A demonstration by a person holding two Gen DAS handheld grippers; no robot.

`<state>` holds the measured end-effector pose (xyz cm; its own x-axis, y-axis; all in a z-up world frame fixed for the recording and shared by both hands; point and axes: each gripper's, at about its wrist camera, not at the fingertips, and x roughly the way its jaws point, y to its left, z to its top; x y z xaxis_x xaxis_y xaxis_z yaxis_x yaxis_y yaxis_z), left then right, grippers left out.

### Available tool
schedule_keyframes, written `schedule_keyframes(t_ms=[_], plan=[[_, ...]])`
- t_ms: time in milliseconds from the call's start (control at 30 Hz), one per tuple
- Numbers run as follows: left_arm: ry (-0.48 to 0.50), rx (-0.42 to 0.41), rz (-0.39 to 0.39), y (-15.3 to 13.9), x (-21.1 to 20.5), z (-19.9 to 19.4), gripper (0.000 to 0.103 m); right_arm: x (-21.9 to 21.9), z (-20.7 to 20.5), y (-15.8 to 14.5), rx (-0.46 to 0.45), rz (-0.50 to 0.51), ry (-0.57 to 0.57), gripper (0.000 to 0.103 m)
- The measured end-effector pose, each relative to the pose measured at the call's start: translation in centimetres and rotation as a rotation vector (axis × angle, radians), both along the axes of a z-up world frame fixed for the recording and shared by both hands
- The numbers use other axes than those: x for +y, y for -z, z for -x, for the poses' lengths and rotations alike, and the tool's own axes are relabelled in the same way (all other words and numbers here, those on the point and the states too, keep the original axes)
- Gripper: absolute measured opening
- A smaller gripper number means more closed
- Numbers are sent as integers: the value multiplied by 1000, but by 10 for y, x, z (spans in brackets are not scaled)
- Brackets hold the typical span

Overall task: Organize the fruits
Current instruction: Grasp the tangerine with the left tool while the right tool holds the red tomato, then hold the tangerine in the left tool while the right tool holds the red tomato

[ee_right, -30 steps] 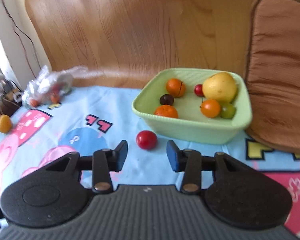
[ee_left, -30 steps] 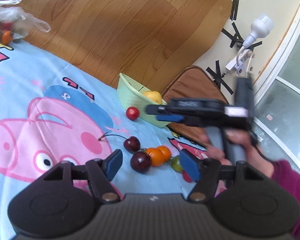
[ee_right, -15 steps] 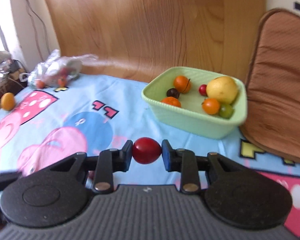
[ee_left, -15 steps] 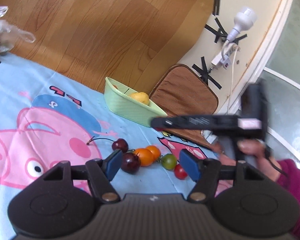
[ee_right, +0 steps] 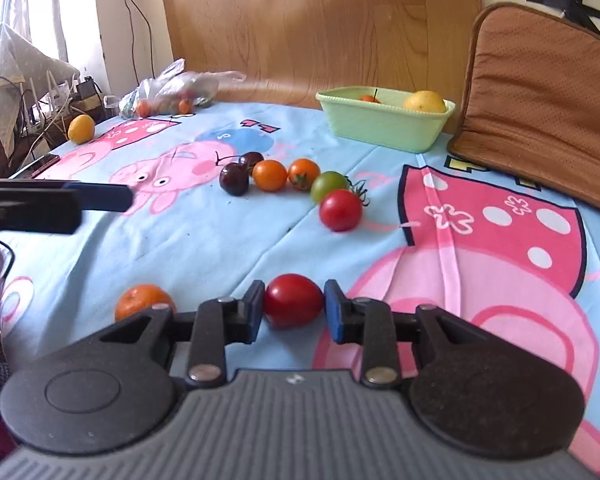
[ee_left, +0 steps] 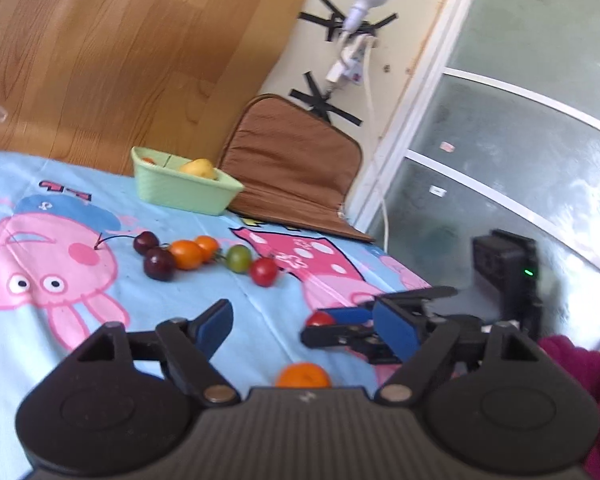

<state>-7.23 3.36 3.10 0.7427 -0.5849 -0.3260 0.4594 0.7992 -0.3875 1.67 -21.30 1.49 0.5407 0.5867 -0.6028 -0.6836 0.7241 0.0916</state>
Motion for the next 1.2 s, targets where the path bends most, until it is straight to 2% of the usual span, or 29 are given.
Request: schedule_keyframes(t_ms=[33,133,333,500,600,700,867,933,1067,1200], plan=[[9,0,-17,0,-5,7,84,-2,3,0,-7,-13,-4,49],[10,21,-88,8,-22,16,84,-3,10,2,-28,-37,-4,55],[-6,94,-159,25,-38,4,80,-9,23,6,-67,-29,7,55],[-30,131,-183,28,-39,-6,50,-14,19,6,-71,-38,39,55],[-48,138,-171,27,-34,-8,39,-12,19,7,-77,-41,29,55],[-92,118,-195,22,-30,-10,38,-5,21,9,-75,-26,14,33],[-166,99,-198,11,-17,-25,38,2,19,0,-85,-78,26,33],[-187,87,-219,8,-18,-32,38,9,17,0,-96,-72,37,33],[-236,88,-292,12,-24,-43,39,16,11,10,-62,-50,43,34],[-264,94,-312,18,-26,-45,50,13,12,9,-58,-60,45,35]])
